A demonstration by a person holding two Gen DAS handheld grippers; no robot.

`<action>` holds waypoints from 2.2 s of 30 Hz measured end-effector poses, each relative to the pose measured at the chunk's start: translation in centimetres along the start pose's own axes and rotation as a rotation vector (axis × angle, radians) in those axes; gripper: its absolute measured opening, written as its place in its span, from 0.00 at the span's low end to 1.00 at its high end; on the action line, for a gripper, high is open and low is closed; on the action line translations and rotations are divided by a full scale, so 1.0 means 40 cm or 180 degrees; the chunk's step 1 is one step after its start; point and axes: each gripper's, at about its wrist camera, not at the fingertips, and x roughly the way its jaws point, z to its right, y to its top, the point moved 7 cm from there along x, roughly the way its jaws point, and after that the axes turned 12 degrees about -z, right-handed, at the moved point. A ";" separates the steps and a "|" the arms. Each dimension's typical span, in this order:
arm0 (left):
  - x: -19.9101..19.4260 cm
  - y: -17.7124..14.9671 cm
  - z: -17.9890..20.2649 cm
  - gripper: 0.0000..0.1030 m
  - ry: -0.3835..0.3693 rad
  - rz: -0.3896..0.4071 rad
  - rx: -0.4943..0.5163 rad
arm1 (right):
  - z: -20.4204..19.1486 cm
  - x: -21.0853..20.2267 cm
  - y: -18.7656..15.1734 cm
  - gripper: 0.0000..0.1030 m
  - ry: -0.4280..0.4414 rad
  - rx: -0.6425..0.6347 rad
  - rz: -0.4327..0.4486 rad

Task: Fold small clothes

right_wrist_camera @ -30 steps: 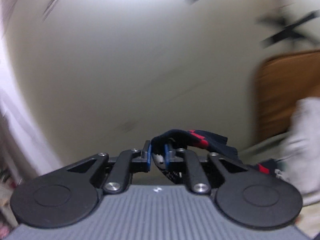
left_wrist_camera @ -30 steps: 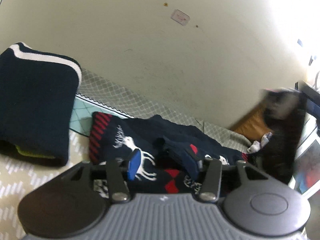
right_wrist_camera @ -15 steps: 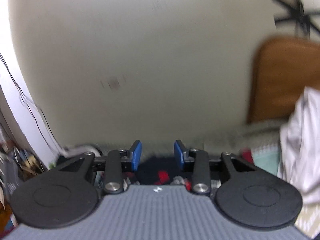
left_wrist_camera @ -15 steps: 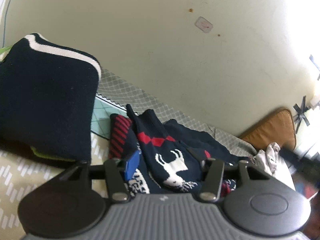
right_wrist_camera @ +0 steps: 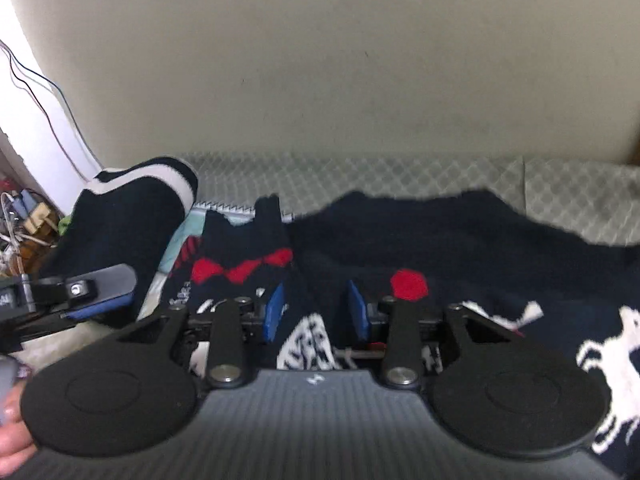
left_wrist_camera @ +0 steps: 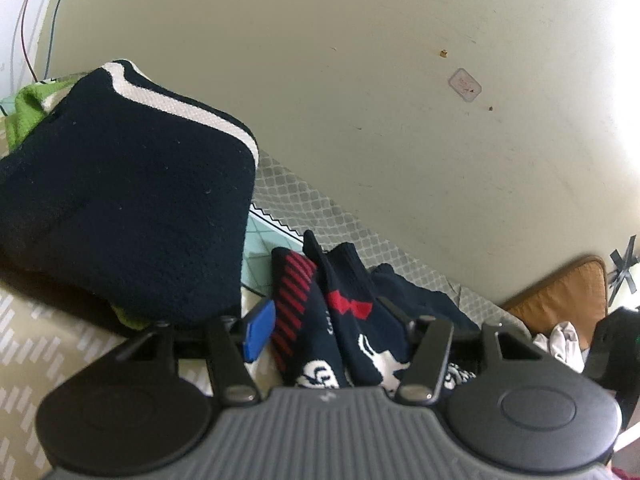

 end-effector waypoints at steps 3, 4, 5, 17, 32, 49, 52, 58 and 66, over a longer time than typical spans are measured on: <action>0.001 -0.003 0.009 0.53 -0.0029 -0.0019 0.0025 | -0.049 -0.010 -0.009 0.11 0.0374 -0.0137 -0.0039; 0.001 -0.005 0.012 0.53 -0.0035 -0.0027 0.0042 | -0.060 -0.017 -0.014 0.10 0.0405 -0.0169 -0.0040; 0.001 -0.007 0.015 0.53 -0.0035 -0.0027 0.0055 | -0.070 -0.028 -0.017 0.10 0.0485 -0.0144 -0.0029; -0.006 -0.029 0.047 0.53 -0.0149 -0.0046 0.0124 | 0.095 -0.350 -0.189 0.12 -0.0090 0.1209 0.1328; 0.099 -0.198 0.229 0.54 -0.0087 -0.0380 0.1121 | 0.210 -0.376 -0.235 0.22 -0.0418 0.0998 0.1239; -0.064 -0.169 0.203 0.56 0.0249 0.0106 0.1204 | 0.321 -0.543 -0.490 0.38 -0.0214 0.0796 0.0548; -0.091 -0.261 0.159 0.58 0.0315 -0.0055 0.1157 | 0.337 -0.604 -0.587 0.38 -0.0128 0.0762 0.0583; -0.148 -0.479 0.050 0.57 0.0755 -0.0278 0.1138 | 0.332 -0.624 -0.672 0.38 0.0051 0.0827 0.0638; -0.286 -0.587 -0.046 0.60 0.1270 0.0022 0.1058 | 0.298 -0.576 -0.700 0.38 -0.0107 0.0669 0.0530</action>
